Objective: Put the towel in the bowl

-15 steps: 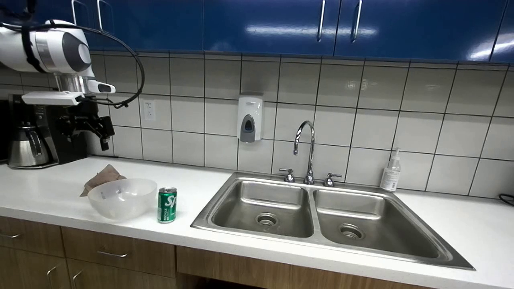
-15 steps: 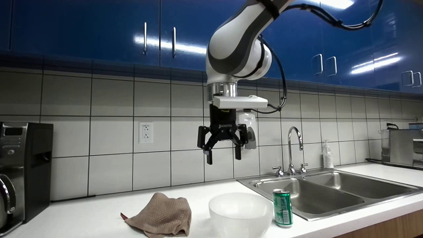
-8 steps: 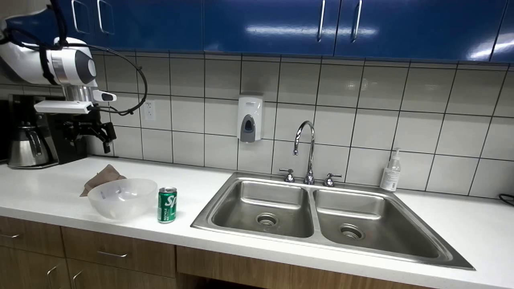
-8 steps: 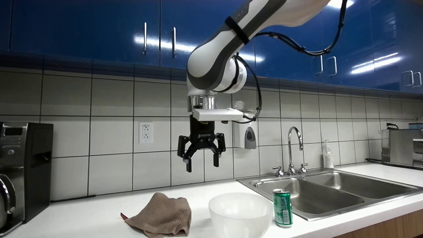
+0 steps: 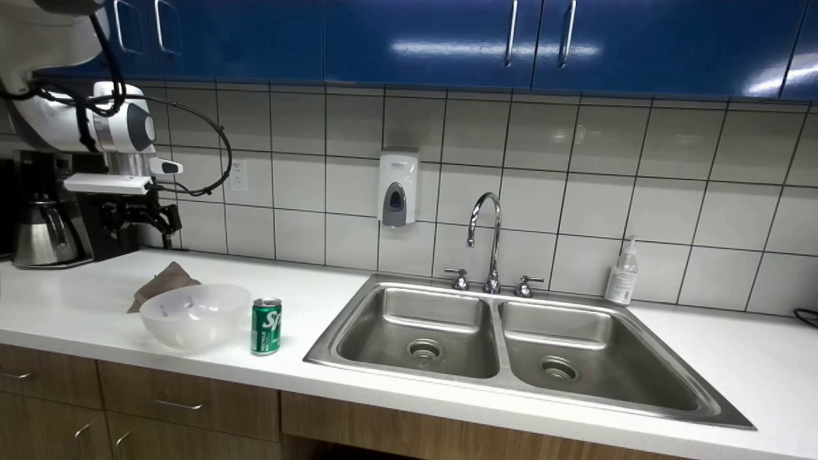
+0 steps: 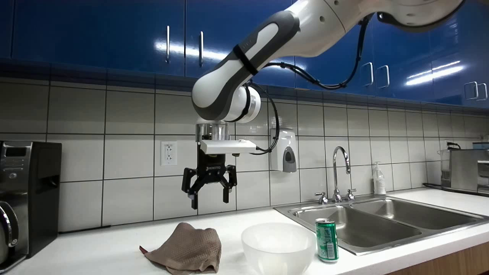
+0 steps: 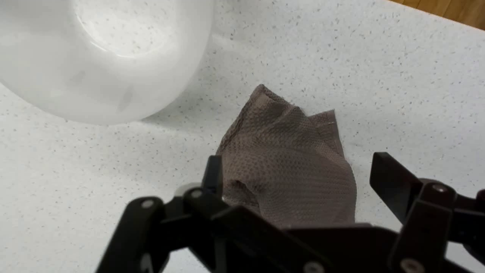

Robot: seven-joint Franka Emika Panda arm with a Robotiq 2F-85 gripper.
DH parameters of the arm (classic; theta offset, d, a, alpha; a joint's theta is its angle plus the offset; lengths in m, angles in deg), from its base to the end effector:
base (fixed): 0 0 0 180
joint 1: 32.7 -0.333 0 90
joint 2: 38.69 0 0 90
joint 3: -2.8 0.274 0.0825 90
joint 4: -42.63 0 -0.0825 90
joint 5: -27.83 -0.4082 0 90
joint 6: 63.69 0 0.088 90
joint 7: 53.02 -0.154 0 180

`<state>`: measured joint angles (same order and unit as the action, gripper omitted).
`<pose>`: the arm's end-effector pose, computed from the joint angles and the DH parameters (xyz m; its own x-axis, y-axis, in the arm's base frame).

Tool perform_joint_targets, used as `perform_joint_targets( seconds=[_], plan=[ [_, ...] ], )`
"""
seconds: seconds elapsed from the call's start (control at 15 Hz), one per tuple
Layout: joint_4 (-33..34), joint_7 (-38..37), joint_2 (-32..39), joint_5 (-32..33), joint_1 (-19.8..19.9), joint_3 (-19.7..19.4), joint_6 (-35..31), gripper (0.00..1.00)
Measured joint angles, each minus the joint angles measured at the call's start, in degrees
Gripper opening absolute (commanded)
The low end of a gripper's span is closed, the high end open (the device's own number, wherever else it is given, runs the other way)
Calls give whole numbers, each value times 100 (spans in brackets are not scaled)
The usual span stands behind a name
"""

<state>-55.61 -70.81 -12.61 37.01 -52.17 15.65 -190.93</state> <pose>0.5796 0.3468 0.2383 0.9462 0.3155 0.0714 0.3153 -0.9489 0.0144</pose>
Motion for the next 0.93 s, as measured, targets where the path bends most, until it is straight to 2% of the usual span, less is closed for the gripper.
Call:
perform_joint_targets(
  seconds=[0.4,0.93],
  plan=[
    [960,0,884,0,-368,-294,177,100],
    [2120,104,1868,0,-620,-511,228,100]
  ],
)
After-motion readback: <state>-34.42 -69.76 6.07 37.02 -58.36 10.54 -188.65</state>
